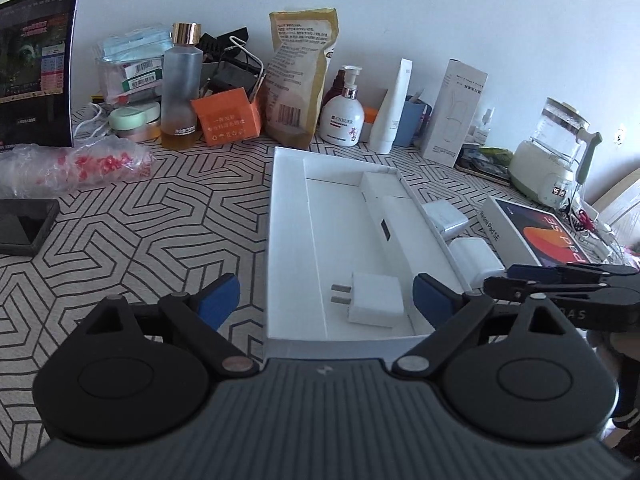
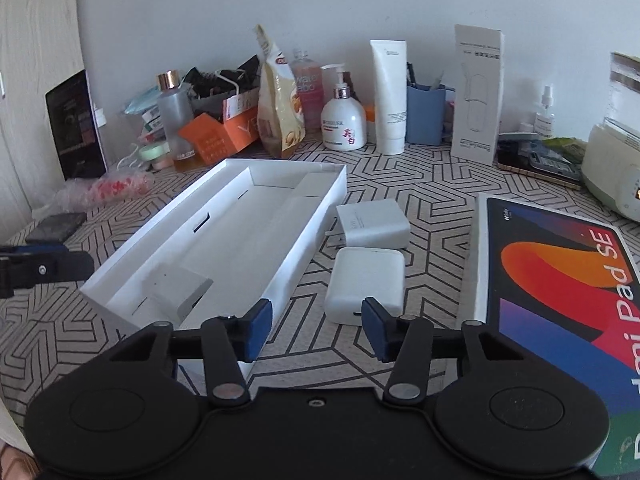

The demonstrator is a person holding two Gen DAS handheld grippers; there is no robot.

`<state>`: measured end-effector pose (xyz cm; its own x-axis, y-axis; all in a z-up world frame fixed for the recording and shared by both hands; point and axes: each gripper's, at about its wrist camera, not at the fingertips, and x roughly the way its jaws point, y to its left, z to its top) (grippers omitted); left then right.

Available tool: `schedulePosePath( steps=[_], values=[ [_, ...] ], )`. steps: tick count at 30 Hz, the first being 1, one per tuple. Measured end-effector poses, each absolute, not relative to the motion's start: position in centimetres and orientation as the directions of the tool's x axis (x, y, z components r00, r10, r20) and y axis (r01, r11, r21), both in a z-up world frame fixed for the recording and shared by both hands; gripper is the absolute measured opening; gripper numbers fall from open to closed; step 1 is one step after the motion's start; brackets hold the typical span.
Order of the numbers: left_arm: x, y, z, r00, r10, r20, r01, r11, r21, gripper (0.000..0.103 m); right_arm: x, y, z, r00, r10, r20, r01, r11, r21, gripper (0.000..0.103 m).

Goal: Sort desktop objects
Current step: 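Grasp the square white charger with the right tool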

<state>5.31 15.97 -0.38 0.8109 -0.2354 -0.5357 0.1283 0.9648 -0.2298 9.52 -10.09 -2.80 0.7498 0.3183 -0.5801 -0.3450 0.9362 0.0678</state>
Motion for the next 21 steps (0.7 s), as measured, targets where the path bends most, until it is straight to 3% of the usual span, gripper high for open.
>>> schedulePosePath(
  steps=[13,21],
  values=[
    [7.7,13.0,-0.5,0.789,-0.296,-0.538,0.198,0.952,-0.233,0.094,12.4,-9.3,-3.1,0.739,0.227,-0.634,-0.318,0.948,-0.031,0.05],
    [8.7,11.2,-1.0,0.77,-0.325,-0.549,0.24,0.945,-0.223,0.094,13.9,-9.2,-3.4,0.689,0.192,-0.699,-0.325,0.944,-0.062,0.06]
  ],
)
